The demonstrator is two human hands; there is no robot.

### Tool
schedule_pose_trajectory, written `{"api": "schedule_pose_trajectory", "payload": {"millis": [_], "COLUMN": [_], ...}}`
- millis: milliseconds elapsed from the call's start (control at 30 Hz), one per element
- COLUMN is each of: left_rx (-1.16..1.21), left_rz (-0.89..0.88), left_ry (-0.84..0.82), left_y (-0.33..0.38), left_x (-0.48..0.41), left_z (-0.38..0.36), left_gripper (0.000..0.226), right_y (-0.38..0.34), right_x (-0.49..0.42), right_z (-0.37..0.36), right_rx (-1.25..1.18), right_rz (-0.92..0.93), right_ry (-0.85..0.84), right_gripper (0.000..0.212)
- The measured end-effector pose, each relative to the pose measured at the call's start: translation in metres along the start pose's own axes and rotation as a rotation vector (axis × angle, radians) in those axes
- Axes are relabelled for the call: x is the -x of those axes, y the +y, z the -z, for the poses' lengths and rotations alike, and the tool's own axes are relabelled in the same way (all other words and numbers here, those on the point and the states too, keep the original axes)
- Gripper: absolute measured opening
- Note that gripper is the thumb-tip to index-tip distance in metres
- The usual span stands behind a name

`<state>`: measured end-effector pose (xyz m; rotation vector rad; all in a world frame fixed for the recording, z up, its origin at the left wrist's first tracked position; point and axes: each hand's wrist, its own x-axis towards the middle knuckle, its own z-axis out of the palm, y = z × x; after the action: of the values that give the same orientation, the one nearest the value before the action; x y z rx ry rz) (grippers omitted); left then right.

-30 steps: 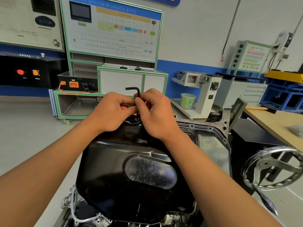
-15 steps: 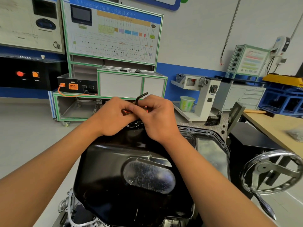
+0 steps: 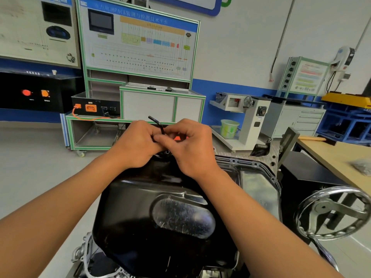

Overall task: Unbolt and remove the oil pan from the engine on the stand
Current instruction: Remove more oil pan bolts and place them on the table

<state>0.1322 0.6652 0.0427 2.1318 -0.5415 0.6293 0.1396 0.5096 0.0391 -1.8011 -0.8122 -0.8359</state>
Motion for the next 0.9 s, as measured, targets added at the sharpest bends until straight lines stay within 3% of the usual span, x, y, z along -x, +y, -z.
{"api": "schedule_pose_trajectory", "payload": {"millis": [100,233,300,367,500,567,667,900], "left_rx": [-0.004,0.026,0.029,0.097,0.098,0.053,0.015,0.050], "left_rz": [-0.031,-0.034,-0.063,-0.081,-0.072,-0.075,-0.091,-0.106], "left_ry": [0.011,-0.057,-0.085,-0.127,-0.143,-0.113,-0.070,-0.002], "left_y": [0.003,0.001,0.002,0.003,0.000,0.003,0.006,0.011], "left_x": [0.002,0.002,0.004,0.005,0.004,0.004,0.006,0.009], "left_z": [0.000,0.002,0.002,0.002,0.002,0.002,0.004,0.002], "left_gripper": [0.064,0.017,0.024,0.016,0.033,0.020,0.040,0.033], "right_y": [0.000,0.002,0.003,0.003,0.001,0.002,0.003,0.002], "right_x": [0.000,0.000,0.000,0.001,0.002,0.000,-0.001,-0.001], "right_z": [-0.001,-0.001,0.000,0.001,0.001,0.001,0.001,0.001], "right_rx": [0.027,0.074,0.102,0.128,0.131,0.134,0.079,0.000], "right_rz": [0.035,0.053,0.053,0.061,0.052,0.026,-0.003,-0.005], "right_ry": [-0.009,-0.058,-0.068,-0.074,-0.082,-0.068,-0.011,0.021], "right_gripper": [0.012,0.011,0.013,0.014,0.015,0.020,0.020,0.018]}}
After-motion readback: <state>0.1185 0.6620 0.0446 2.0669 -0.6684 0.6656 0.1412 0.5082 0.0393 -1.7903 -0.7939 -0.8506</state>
